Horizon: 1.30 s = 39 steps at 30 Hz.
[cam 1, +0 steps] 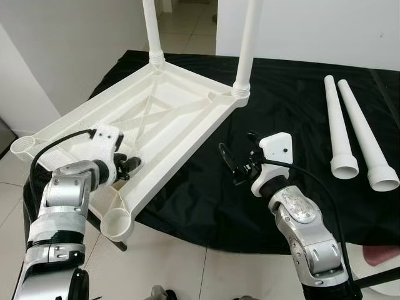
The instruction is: Building children table
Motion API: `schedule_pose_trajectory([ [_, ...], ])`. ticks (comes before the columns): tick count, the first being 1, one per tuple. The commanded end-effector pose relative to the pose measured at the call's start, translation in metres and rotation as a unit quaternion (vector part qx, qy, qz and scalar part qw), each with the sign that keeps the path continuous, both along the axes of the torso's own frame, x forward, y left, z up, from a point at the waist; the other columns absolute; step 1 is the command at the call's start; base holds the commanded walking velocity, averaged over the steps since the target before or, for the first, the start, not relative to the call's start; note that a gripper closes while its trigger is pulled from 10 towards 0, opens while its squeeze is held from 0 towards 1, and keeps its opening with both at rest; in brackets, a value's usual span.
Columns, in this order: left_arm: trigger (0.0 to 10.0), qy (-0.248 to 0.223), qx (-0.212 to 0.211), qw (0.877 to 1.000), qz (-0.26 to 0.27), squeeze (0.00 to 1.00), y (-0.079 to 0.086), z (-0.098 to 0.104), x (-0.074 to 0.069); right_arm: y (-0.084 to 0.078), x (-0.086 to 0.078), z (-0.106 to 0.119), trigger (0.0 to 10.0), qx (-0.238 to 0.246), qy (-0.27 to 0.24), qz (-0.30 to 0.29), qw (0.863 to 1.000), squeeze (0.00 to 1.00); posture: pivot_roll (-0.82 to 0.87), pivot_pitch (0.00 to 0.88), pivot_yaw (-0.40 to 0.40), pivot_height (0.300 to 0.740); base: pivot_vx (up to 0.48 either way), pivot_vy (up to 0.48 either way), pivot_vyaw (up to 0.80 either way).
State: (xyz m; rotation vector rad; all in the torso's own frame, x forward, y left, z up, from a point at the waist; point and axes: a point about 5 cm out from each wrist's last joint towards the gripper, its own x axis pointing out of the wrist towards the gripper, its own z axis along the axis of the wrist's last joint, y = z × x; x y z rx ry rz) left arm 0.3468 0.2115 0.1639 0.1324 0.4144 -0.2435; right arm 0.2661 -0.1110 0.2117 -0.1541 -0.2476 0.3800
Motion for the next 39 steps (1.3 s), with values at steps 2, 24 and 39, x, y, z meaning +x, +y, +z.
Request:
schedule_pose_trajectory([
  [2,10.0,-0.008,0.035,0.998,0.044,0.00,0.009,0.001,0.002,0.003,-0.001,-0.002,10.0,0.003,0.003,0.007,1.000,0.00,-0.14,0.111,0.090,0.740,0.000,0.000,0.00],
  [24,0.0,0.023,0.033,0.998,-0.045,0.00,-0.023,-0.006,0.003,0.004,-0.002,-0.002,10.0,0.003,0.004,0.006,1.000,0.00,-0.14,0.122,0.099,0.740,0.000,0.000,0.00],
  [39,0.0,-0.004,-0.060,0.988,-0.143,0.00,-0.105,0.024,0.007,0.004,-0.003,-0.008,10.0,0.002,0.013,0.002,1.000,0.00,-0.13,0.127,0.105,0.740,0.000,0.000,0.00],
])
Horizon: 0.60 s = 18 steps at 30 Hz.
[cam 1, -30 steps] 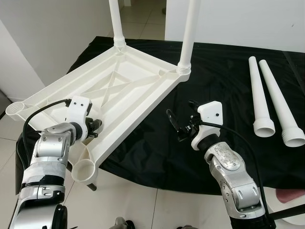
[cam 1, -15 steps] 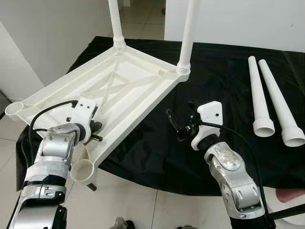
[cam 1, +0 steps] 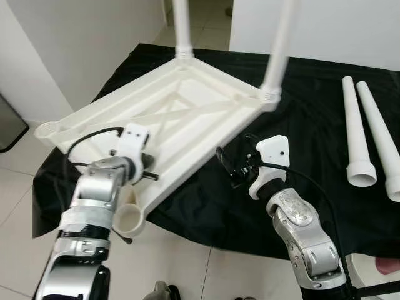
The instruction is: Building children table
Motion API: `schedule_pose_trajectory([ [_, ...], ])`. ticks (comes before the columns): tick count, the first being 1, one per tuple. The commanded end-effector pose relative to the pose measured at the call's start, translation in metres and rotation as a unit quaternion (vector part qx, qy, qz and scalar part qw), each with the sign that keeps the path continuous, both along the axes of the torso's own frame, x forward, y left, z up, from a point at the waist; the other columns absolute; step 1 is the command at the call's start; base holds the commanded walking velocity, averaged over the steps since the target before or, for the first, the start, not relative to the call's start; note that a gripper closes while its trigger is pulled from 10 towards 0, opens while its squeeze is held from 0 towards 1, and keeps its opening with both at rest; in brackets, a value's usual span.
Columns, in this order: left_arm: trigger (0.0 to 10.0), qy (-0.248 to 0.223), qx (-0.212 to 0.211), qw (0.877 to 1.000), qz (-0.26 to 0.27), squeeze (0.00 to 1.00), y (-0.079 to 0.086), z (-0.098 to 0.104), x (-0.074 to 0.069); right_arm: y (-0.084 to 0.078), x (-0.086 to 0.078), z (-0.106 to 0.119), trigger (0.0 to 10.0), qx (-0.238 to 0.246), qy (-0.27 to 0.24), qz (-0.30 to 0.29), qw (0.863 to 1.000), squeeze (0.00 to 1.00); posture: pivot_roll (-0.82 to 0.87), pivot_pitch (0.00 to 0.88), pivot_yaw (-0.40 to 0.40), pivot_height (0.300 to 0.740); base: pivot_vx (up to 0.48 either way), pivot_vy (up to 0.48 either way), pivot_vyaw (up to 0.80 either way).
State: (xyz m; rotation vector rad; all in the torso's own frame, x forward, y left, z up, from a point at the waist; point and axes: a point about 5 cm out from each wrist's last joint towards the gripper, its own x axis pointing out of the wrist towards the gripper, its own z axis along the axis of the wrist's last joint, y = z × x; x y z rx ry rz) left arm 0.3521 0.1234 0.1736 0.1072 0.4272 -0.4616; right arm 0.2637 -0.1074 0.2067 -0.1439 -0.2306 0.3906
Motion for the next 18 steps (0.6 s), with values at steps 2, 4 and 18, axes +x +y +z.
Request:
schedule_pose_trajectory([
  [2,0.0,-0.017,-0.045,0.998,-0.030,0.00,-0.022,0.017,0.006,0.000,0.000,-0.003,10.0,-0.001,0.004,-0.003,1.000,0.00,-0.13,0.129,0.103,0.740,0.000,0.000,0.00],
  [4,0.0,-0.012,-0.069,0.997,-0.013,0.00,-0.030,0.021,0.012,0.000,0.000,-0.002,10.0,-0.001,0.004,-0.002,1.000,0.00,-0.13,0.129,0.102,0.740,0.000,0.000,0.00],
  [18,0.0,-0.020,-0.129,0.984,0.125,0.00,-0.042,0.040,0.041,0.002,0.001,-0.002,10.0,0.000,0.003,0.002,1.000,0.00,-0.13,0.137,0.102,0.740,0.000,0.000,0.00],
])
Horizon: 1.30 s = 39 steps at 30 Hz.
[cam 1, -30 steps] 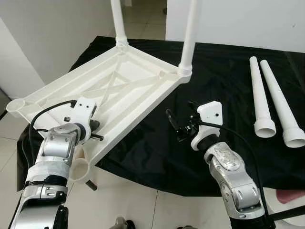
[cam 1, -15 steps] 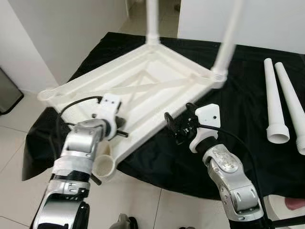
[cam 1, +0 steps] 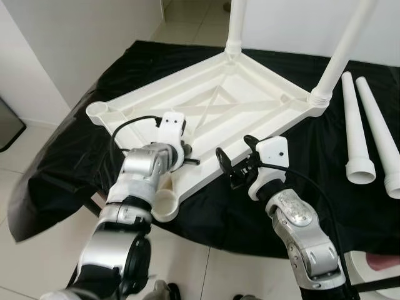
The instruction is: Building children table
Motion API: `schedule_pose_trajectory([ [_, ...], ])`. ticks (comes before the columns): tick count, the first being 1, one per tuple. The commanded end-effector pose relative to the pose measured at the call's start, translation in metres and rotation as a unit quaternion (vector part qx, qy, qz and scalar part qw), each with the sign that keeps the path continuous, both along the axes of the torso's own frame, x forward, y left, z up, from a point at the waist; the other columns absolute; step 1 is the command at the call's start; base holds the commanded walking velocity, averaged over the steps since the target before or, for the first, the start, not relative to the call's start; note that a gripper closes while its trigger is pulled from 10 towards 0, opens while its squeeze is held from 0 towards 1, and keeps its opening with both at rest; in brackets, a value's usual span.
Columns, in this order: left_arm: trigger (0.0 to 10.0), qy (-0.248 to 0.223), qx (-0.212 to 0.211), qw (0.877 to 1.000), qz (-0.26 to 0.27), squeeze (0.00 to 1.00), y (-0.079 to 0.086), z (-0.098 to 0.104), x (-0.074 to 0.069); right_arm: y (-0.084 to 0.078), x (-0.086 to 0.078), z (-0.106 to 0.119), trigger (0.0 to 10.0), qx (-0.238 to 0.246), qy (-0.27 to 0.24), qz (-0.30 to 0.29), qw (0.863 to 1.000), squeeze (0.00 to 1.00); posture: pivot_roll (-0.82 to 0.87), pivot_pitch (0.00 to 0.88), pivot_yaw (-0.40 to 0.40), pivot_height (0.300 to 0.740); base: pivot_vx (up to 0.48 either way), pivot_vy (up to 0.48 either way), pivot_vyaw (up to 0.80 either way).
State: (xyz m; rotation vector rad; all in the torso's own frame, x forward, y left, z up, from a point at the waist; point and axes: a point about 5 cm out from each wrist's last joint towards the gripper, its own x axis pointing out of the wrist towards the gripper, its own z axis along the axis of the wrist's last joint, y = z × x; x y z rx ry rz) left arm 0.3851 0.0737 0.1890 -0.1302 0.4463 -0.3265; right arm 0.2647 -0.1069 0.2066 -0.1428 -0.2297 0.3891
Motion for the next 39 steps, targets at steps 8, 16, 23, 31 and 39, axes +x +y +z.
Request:
schedule_pose_trajectory([
  [8,0.0,-0.033,-0.059,0.991,0.114,0.00,0.012,0.029,0.014,0.002,-0.001,-0.003,10.0,0.000,0.004,0.003,1.000,0.00,-0.13,0.136,0.103,0.740,0.000,0.000,0.00],
  [16,10.0,-0.107,0.014,0.993,0.043,0.00,-0.009,0.046,0.010,0.003,-0.001,-0.003,10.0,-0.001,0.005,0.006,1.000,0.00,-0.13,0.133,0.095,0.740,0.000,0.000,0.00],
  [23,10.0,-0.167,0.109,0.976,-0.087,1.00,-0.032,0.037,-0.004,0.004,0.000,-0.003,10.0,-0.002,0.004,0.008,1.000,0.00,-0.13,0.130,0.094,0.740,0.000,0.000,0.00],
  [31,10.0,-0.180,0.063,0.969,-0.155,0.00,-0.020,0.050,-0.016,0.004,0.000,-0.003,10.0,-0.002,0.002,0.009,1.000,0.00,-0.12,0.123,0.095,0.740,0.000,0.000,0.00],
  [39,10.0,-0.215,0.197,0.909,-0.296,0.00,0.044,0.045,-0.032,0.003,0.000,-0.004,10.0,-0.010,0.000,0.011,1.000,0.00,-0.10,0.131,0.094,0.740,0.000,0.000,0.00],
])
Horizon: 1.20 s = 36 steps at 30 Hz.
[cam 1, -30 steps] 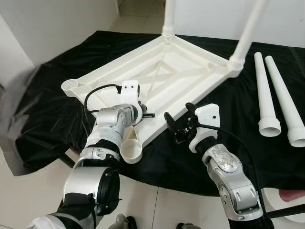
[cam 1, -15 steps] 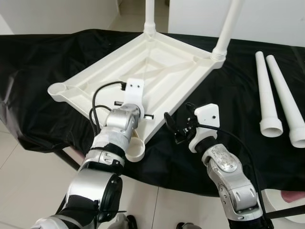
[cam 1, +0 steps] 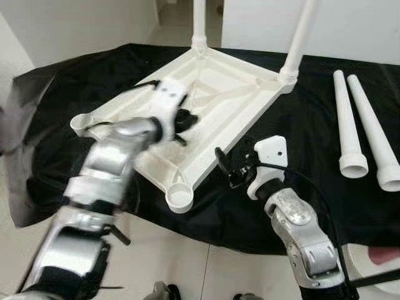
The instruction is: Building children table
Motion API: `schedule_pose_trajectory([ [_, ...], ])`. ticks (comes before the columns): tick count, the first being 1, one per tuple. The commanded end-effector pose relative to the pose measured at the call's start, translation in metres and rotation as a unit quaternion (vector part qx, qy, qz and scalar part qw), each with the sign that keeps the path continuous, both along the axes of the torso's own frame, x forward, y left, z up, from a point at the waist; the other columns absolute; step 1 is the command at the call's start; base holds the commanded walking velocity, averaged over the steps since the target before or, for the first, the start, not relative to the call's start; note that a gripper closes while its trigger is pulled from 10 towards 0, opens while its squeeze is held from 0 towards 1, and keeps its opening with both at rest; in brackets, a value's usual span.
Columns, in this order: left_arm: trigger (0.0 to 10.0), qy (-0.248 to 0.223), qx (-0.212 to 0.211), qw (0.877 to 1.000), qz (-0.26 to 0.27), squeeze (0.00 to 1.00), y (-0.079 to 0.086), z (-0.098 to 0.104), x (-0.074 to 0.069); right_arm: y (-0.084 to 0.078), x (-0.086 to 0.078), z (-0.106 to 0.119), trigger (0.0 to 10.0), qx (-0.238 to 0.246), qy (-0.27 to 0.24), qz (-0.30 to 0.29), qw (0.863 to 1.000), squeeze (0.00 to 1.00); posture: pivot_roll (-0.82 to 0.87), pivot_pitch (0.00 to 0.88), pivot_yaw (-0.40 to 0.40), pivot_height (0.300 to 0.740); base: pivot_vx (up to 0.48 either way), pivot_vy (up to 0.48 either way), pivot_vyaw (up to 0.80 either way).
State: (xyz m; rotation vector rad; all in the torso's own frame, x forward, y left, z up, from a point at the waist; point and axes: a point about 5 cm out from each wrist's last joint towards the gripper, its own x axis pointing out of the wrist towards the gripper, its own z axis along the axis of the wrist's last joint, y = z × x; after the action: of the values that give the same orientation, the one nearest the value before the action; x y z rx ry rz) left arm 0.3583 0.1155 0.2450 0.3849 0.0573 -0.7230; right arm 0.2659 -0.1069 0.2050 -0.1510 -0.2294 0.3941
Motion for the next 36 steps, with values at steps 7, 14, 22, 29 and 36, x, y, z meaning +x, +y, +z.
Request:
schedule_pose_trajectory([
  [7,10.0,0.026,0.160,0.977,-0.136,0.00,0.028,-0.029,-0.016,0.004,-0.002,0.001,10.0,-0.009,-0.004,0.018,1.000,0.00,-0.11,0.131,0.092,0.740,0.000,0.000,0.00],
  [14,10.0,0.032,0.278,0.938,-0.205,0.87,0.048,-0.045,-0.022,0.009,-0.004,0.006,10.0,-0.009,-0.010,0.039,0.999,0.00,-0.13,0.118,0.075,0.740,0.000,0.000,0.00],
  [22,10.0,0.057,0.295,0.913,-0.274,0.00,0.055,-0.034,-0.022,0.011,-0.005,0.006,10.0,-0.011,-0.008,0.048,0.999,0.00,-0.14,0.113,0.063,0.740,0.000,0.000,0.00],
  [29,10.0,0.062,0.306,0.905,-0.290,0.00,0.064,-0.023,-0.018,0.011,-0.005,0.006,10.0,-0.011,-0.007,0.048,0.999,0.00,-0.14,0.118,0.065,0.740,0.000,0.000,0.00],
  [36,10.0,0.096,0.345,0.865,-0.352,0.00,0.073,-0.039,-0.030,0.010,-0.007,0.004,10.0,-0.010,-0.002,0.043,0.999,0.00,-0.14,0.125,0.071,0.740,0.000,0.000,0.00],
])
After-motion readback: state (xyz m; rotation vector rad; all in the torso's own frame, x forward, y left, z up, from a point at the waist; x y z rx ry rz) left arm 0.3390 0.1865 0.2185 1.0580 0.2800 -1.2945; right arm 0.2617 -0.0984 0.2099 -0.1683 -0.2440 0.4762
